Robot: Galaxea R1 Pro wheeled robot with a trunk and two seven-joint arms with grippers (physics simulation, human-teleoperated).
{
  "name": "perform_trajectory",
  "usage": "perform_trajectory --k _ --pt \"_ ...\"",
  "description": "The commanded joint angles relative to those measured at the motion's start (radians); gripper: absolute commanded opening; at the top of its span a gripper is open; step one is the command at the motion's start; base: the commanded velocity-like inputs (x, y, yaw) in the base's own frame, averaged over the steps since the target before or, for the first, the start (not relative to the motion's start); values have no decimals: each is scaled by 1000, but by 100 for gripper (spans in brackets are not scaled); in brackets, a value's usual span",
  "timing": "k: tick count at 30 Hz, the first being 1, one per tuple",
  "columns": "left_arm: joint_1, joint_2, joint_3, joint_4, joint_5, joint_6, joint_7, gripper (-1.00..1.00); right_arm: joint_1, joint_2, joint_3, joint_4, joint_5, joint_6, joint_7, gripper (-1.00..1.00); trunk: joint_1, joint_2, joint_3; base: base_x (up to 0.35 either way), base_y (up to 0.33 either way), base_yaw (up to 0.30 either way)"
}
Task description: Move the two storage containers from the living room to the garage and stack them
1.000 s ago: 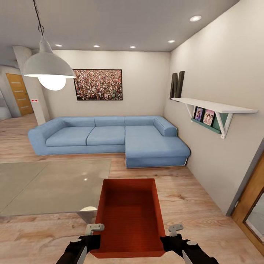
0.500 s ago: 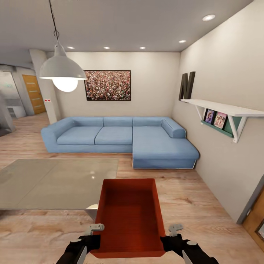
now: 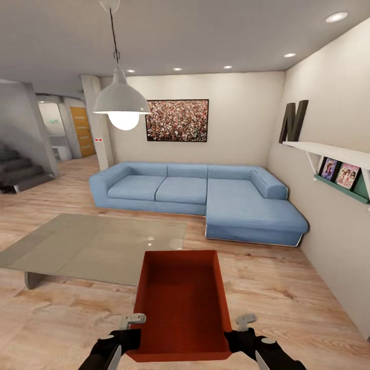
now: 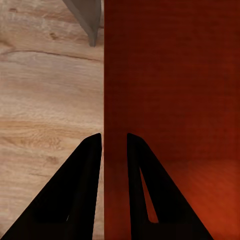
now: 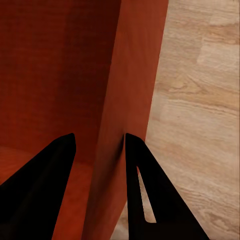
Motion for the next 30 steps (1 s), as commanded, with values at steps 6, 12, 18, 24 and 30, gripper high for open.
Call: perform_trajectory --k 6,12,18,24,30 --pt "-1 -2 9 -1 -20 6 3 -100 1 9 31 -5 -12 6 82 -100 -23 41 17 0 0 299" --pt "-1 -1 9 -2 -20 7 1 -100 1 9 31 -5 -12 6 82 -100 -46 83 36 0 0 299" --pt "-1 -1 9 -2 -20 7 1 -100 1 9 31 -5 -12 6 82 -100 -54 97 42 0 0 299" --pt "-1 -1 9 -2 -19 7 -1 -100 1 9 31 -5 -12 6 82 -100 -54 97 42 0 0 299" --pt "-1 1 9 -2 -19 0 -2 -100 1 9 31 -5 -12 6 82 -100 -54 97 42 0 0 299"
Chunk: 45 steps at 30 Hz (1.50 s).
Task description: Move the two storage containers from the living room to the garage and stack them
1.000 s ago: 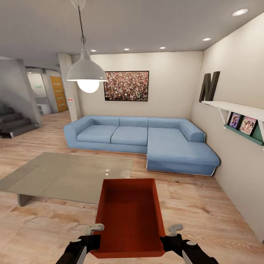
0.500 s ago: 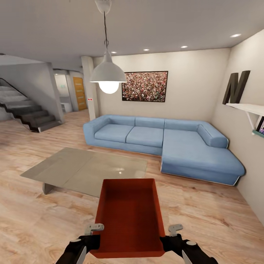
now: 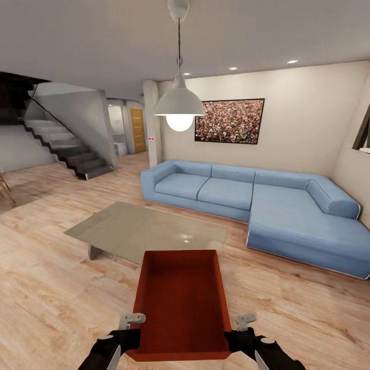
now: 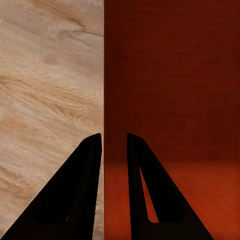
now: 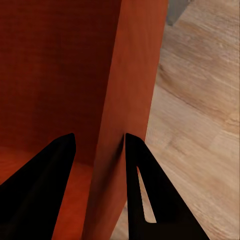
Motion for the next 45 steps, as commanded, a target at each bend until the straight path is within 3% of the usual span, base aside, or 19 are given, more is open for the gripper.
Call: perform_trajectory --k 1,37,45 --pt "-1 -2 9 -2 -18 5 2 -100 1 7 22 -3 -7 6 87 -100 0 -2 -2 0 0 299" --pt "-1 -2 10 -2 -18 3 4 -100 1 7 22 -3 -7 6 87 -100 0 -2 -2 0 0 299" --pt "-1 10 10 -2 -17 3 3 -100 1 7 22 -3 -7 6 87 -100 0 -2 -2 202 38 299"
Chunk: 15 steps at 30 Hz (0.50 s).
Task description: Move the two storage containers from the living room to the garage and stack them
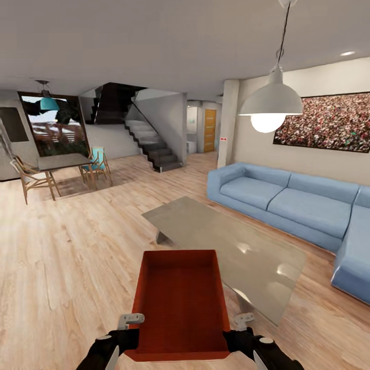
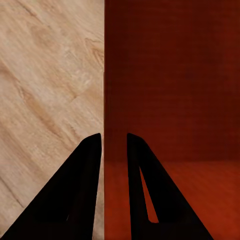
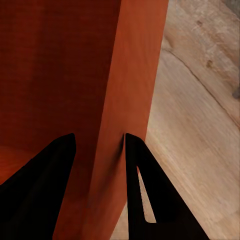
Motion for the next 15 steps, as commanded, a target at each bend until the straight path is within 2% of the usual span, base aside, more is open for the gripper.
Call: perform_trajectory --k 1,15 --pt "-1 0 15 -3 -29 5 8 -100 1 0 18 -3 -4 6 96 -100 1 -1 -2 302 120 299" --pt "-1 2 16 -3 -28 4 8 -100 1 0 18 -3 -4 6 96 -100 1 -1 -2 308 155 299"
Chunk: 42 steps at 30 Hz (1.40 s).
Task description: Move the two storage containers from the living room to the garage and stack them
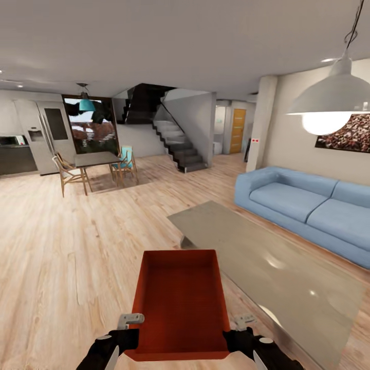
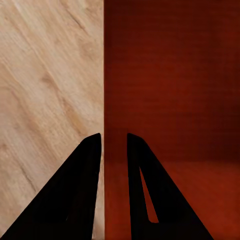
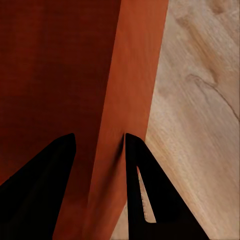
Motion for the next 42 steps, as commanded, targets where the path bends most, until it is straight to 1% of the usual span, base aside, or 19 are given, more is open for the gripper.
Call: perform_trajectory --k 1,7,38,42 --pt "-1 -1 21 -3 -29 5 10 -100 0 -1 17 -2 -3 6 97 -100 1 -1 -2 309 166 299" --pt "-1 0 21 -3 -30 5 10 -100 0 -1 17 -2 -3 6 97 -100 1 -1 -2 317 56 299" --pt "-1 -1 21 -3 -30 6 11 -100 0 -1 17 -2 -3 6 97 -100 1 -1 -2 324 1 299" --pt "-1 -1 21 -3 -30 5 11 -100 0 -1 16 -2 -2 6 97 -100 1 -1 -2 325 0 79"
